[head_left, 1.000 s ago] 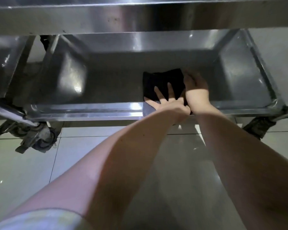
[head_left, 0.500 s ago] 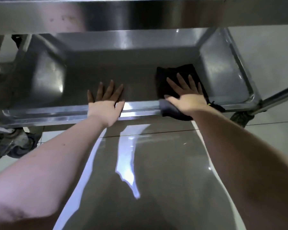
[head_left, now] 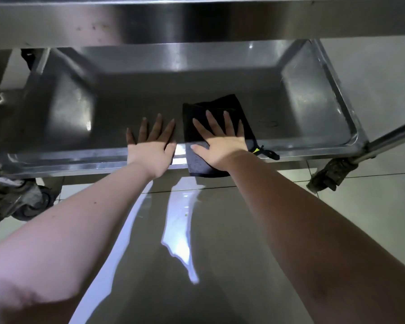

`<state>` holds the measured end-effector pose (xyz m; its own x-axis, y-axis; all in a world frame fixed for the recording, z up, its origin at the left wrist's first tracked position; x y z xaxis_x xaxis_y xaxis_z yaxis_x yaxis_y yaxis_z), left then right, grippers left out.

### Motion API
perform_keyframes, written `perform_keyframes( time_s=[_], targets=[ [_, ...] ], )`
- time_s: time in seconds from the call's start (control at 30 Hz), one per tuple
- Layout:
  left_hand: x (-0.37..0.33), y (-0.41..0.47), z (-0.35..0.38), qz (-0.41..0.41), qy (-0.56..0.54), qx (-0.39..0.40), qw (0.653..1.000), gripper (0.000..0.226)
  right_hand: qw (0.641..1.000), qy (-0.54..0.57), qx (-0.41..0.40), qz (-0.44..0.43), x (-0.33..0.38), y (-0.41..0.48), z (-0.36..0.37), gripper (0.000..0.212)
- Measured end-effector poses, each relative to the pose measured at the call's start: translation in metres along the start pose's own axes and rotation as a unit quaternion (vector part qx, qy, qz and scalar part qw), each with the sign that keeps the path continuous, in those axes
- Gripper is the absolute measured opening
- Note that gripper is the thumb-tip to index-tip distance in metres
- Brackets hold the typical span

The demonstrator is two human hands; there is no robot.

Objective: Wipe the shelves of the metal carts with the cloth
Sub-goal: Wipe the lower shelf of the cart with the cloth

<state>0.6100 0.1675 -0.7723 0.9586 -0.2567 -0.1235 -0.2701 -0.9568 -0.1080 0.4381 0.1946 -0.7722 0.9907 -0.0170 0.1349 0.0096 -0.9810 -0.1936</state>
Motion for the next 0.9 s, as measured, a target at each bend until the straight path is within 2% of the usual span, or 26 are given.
perform_keyframes(
  time_s=[0.07, 0.2, 0.23, 0.27, 0.4, 0.43, 0.53, 0.67, 0.77, 0.8, 0.87, 0.9],
  targets=[
    [0.001, -0.001, -0.005, 0.007, -0.026, -0.008, 1.000, 0.055, 1.000, -0.021, -0.007, 0.014, 0.012, -0.001, -0.005, 0.070],
    [-0.006, -0.006, -0.022, 0.052, -0.057, -0.054, 0.996, 0.055, 0.998, -0.030, -0.052, 0.027, 0.038, -0.026, -0.001, 0.117],
    [-0.010, -0.008, -0.026, 0.070, -0.051, -0.060, 0.994, 0.055, 0.997, -0.052, -0.048, 0.013, 0.043, -0.031, 0.004, 0.120],
    [-0.015, -0.009, -0.030, 0.087, -0.046, -0.061, 0.993, 0.056, 0.996, -0.068, -0.052, -0.004, 0.046, -0.035, 0.006, 0.114],
    [-0.035, -0.015, -0.041, 0.150, -0.037, -0.032, 0.987, 0.058, 0.992, -0.079, -0.067, -0.076, 0.051, -0.048, -0.010, 0.063],
    [-0.040, -0.017, -0.042, 0.167, -0.036, -0.018, 0.985, 0.057, 0.993, -0.057, -0.066, -0.085, 0.052, -0.050, -0.015, 0.054],
    [-0.049, -0.022, -0.052, 0.188, -0.036, 0.020, 0.981, 0.054, 0.991, 0.102, -0.050, -0.077, 0.044, -0.054, -0.061, 0.026],
    [-0.038, -0.020, -0.092, 0.151, -0.061, -0.026, 0.986, 0.050, 0.949, 0.287, -0.107, -0.071, 0.037, -0.065, -0.139, 0.022],
    [-0.017, -0.034, -0.115, 0.110, -0.085, -0.019, 0.990, 0.035, 0.905, 0.423, -0.051, -0.010, 0.049, -0.064, -0.147, 0.013],
    [-0.009, -0.043, -0.125, 0.103, -0.086, -0.016, 0.991, 0.028, 0.902, 0.430, -0.032, 0.016, 0.052, -0.064, -0.146, 0.012],
    [0.008, -0.066, -0.156, 0.094, -0.098, -0.020, 0.990, 0.013, 0.941, 0.335, -0.035, 0.006, 0.063, -0.075, -0.159, 0.005],
    [0.016, -0.078, -0.175, 0.095, -0.107, -0.025, 0.989, 0.010, 0.955, 0.294, -0.049, -0.005, 0.071, -0.085, -0.169, 0.009]
  ],
)
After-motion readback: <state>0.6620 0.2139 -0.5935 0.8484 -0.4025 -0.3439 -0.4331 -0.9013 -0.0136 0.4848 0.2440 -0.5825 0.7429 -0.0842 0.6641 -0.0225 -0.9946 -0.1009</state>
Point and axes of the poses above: each hand's wrist, its own y-axis towards the middle knuckle, its own z-axis out of the palm, x = y × z, the point moved 10 cm from there along y, towards the middle knuckle, and after that the axes turned 4 degrees about -x, right-handed, at the moved point
